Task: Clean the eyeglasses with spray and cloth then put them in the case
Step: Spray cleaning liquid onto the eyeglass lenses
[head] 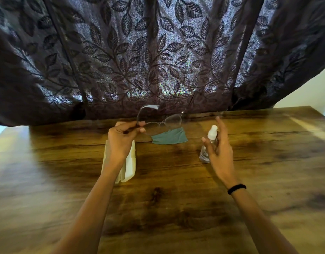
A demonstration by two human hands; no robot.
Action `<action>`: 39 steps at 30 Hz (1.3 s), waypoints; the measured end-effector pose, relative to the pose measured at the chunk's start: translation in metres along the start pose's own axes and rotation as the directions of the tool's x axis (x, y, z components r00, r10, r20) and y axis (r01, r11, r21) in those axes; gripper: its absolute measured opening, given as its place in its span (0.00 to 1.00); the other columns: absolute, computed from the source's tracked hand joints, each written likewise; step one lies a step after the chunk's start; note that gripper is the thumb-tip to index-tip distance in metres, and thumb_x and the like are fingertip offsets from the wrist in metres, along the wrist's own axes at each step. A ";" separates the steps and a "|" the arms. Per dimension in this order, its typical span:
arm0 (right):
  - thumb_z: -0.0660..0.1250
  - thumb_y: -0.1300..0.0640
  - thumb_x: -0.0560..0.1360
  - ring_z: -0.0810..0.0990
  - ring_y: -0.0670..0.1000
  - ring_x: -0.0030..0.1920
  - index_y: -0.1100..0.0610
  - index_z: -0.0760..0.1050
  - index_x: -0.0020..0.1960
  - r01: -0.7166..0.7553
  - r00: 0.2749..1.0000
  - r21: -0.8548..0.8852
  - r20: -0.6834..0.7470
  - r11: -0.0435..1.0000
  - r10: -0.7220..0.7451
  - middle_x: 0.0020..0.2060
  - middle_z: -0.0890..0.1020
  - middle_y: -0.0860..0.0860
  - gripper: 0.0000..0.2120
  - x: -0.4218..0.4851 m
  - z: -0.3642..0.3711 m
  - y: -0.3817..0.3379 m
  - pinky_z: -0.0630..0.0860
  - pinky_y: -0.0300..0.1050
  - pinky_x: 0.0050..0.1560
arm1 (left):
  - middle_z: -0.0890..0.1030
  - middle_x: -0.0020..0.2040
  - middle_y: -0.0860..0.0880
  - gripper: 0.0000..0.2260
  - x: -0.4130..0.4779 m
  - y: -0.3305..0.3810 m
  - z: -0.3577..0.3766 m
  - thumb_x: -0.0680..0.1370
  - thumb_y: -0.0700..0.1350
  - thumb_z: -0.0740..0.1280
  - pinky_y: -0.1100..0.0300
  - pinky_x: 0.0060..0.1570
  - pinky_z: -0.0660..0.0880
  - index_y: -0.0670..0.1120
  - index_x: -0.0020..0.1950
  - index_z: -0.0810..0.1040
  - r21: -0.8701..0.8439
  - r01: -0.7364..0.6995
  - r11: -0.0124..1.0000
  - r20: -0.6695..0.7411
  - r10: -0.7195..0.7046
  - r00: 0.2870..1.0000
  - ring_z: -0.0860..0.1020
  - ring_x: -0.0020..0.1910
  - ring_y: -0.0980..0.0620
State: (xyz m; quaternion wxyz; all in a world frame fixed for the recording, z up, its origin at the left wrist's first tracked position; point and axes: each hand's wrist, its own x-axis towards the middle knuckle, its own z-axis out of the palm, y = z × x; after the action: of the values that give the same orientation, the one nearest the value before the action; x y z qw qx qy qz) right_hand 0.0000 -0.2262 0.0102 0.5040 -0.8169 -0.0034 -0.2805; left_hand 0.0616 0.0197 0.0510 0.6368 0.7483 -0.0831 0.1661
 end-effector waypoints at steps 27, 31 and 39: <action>0.58 0.53 0.79 0.67 0.42 0.24 0.52 0.67 0.65 0.275 0.953 -0.247 0.199 0.929 -0.230 0.34 0.73 0.47 0.15 0.020 0.051 -0.049 0.60 0.36 0.23 | 0.82 0.43 0.40 0.14 -0.009 -0.020 0.024 0.66 0.36 0.74 0.50 0.49 0.77 0.44 0.50 0.81 -0.004 -0.022 1.000 -0.085 0.022 0.996 0.77 0.44 0.56; 0.58 0.55 0.79 0.66 0.45 0.23 0.54 0.67 0.67 0.250 0.967 -0.231 0.112 0.940 -0.230 0.33 0.76 0.50 0.16 0.025 0.038 -0.039 0.61 0.36 0.23 | 0.82 0.43 0.40 0.12 -0.009 -0.020 0.021 0.66 0.36 0.74 0.44 0.50 0.77 0.45 0.49 0.82 -0.026 -0.049 0.998 -0.070 0.047 0.996 0.79 0.47 0.41; 0.58 0.53 0.79 0.70 0.45 0.23 0.53 0.69 0.62 0.214 0.969 -0.252 -0.065 0.944 -0.237 0.28 0.67 0.44 0.13 0.031 0.018 -0.024 0.59 0.32 0.22 | 0.80 0.42 0.52 0.11 -0.009 -0.018 0.021 0.66 0.40 0.73 0.55 0.51 0.77 0.53 0.44 0.83 -0.082 -0.013 0.997 -0.049 0.009 0.999 0.79 0.47 0.49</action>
State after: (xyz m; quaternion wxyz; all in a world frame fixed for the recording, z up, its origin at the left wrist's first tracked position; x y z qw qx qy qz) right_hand 0.0278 -0.2082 0.0383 0.3645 -0.8524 -0.0386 -0.3728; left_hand 0.0626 0.0012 0.0288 0.6680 0.7167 -0.0783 0.1844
